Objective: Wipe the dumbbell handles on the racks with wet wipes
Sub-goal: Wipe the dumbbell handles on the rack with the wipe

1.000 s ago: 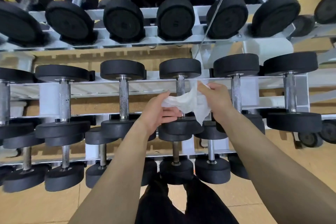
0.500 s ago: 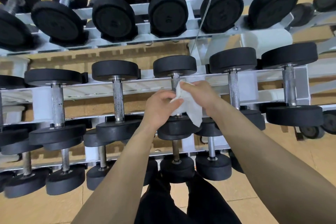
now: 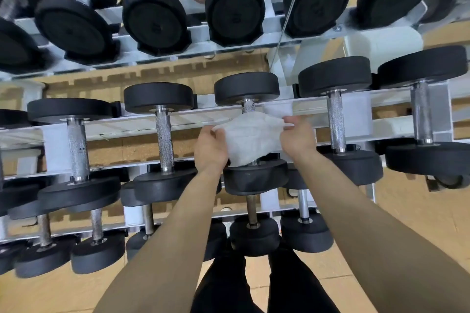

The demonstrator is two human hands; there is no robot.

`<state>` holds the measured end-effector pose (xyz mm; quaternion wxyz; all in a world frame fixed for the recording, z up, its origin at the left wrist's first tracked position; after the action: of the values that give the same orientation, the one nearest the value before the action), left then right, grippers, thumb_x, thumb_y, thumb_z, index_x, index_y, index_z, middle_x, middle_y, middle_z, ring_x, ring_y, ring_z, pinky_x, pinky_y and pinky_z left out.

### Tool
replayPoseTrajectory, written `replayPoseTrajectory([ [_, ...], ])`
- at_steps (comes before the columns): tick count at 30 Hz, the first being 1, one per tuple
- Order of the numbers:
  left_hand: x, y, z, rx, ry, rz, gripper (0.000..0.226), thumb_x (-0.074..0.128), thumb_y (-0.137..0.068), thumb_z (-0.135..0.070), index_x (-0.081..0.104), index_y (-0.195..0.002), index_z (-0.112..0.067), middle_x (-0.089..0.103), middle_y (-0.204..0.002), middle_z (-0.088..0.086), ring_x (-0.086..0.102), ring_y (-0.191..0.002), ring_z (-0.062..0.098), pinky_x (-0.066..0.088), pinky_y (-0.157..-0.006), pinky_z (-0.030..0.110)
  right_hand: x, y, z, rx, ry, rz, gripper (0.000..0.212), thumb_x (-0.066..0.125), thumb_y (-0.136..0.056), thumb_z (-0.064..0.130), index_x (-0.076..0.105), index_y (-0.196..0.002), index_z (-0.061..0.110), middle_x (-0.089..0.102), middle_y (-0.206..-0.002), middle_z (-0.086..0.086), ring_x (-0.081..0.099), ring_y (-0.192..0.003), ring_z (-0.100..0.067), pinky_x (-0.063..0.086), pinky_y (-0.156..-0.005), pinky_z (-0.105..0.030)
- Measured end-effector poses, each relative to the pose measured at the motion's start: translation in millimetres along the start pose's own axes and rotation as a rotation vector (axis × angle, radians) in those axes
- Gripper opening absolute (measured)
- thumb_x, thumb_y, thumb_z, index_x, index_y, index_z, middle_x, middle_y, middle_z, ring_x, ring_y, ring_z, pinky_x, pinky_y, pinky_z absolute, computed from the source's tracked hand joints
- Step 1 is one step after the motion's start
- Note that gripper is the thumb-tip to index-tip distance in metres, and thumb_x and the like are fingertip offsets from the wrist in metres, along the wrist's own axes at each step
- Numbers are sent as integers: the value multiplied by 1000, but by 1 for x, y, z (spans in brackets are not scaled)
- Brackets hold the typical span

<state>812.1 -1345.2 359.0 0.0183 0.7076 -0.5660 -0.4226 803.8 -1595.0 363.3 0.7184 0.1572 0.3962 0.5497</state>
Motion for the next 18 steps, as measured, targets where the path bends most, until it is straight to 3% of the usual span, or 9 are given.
replayPoseTrajectory([
  [2, -9, 2, -2, -14, -17, -147, 29, 49, -102, -25, 56, -127, -12, 59, -127, 9, 56, -117, 27, 42, -92, 31, 1, 8, -3, -29, 124, -101, 57, 50, -90, 6, 46, -146, 17, 55, -137, -9, 55, -123, -28, 49, -103, -43],
  [5, -13, 19, -21, 82, 48, -286, 39, 58, -96, -20, 50, -134, -10, 50, -134, 8, 51, -117, 23, 42, -93, 27, 13, 30, 0, -134, 208, -180, 50, 50, -91, 9, 49, -141, 15, 52, -139, -8, 50, -127, -30, 43, -106, -48],
  [6, 3, 19, -20, 44, 71, -202, 43, 61, -95, -22, 50, -134, -7, 54, -134, 9, 54, -116, 24, 43, -93, 21, 17, 35, -1, -149, 211, -203, 48, 50, -91, 8, 50, -138, 14, 53, -137, -8, 50, -126, -30, 42, -106, -47],
  [8, 51, 15, -11, -120, 113, 86, 50, 70, -88, -29, 57, -129, -4, 65, -125, 12, 64, -106, 25, 49, -77, 15, 16, 40, -5, -139, 155, -281, 42, 51, -90, 8, 53, -132, 13, 57, -131, -7, 52, -122, -31, 42, -103, -46],
  [11, 89, 18, -12, -295, 233, 331, 50, 81, -77, -32, 63, -116, -6, 72, -109, 14, 71, -94, 29, 61, -81, 38, 8, 42, -8, -144, 33, -372, 33, 50, -89, 8, 54, -120, 16, 58, -119, -1, 54, -111, -25, 45, -96, -46],
  [13, 94, 12, -14, -368, 290, 314, 51, 83, -77, -33, 60, -113, -6, 71, -107, 10, 70, -93, 29, 60, -86, 42, 8, 43, -7, -164, 13, -381, 27, 49, -90, 8, 54, -115, 18, 58, -116, 1, 53, -105, -20, 46, -93, -42],
  [15, 93, 4, -20, -395, 366, 236, 43, 83, -80, -34, 56, -105, -12, 68, -101, 6, 67, -92, 28, 55, -87, 35, 8, 41, -7, -160, -1, -372, 23, 49, -92, 9, 54, -112, 19, 59, -114, 0, 53, -100, -18, 46, -89, -38],
  [18, 90, -11, -39, -296, 455, 154, 33, 80, -85, -25, 67, -109, -6, 71, -104, 15, 67, -92, 28, 47, -78, 28, 9, 38, -9, -137, -18, -352, 17, 51, -93, 12, 56, -108, 20, 61, -112, -1, 56, -97, -19, 43, -81, -34],
])
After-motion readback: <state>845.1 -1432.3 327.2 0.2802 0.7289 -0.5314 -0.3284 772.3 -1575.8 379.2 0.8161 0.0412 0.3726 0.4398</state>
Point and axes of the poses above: each hand's wrist, its own y-axis away from the middle knuckle, its own x-axis out of the palm, z = x × y, the point moved 10 cm from there along -y, towards the middle knuckle
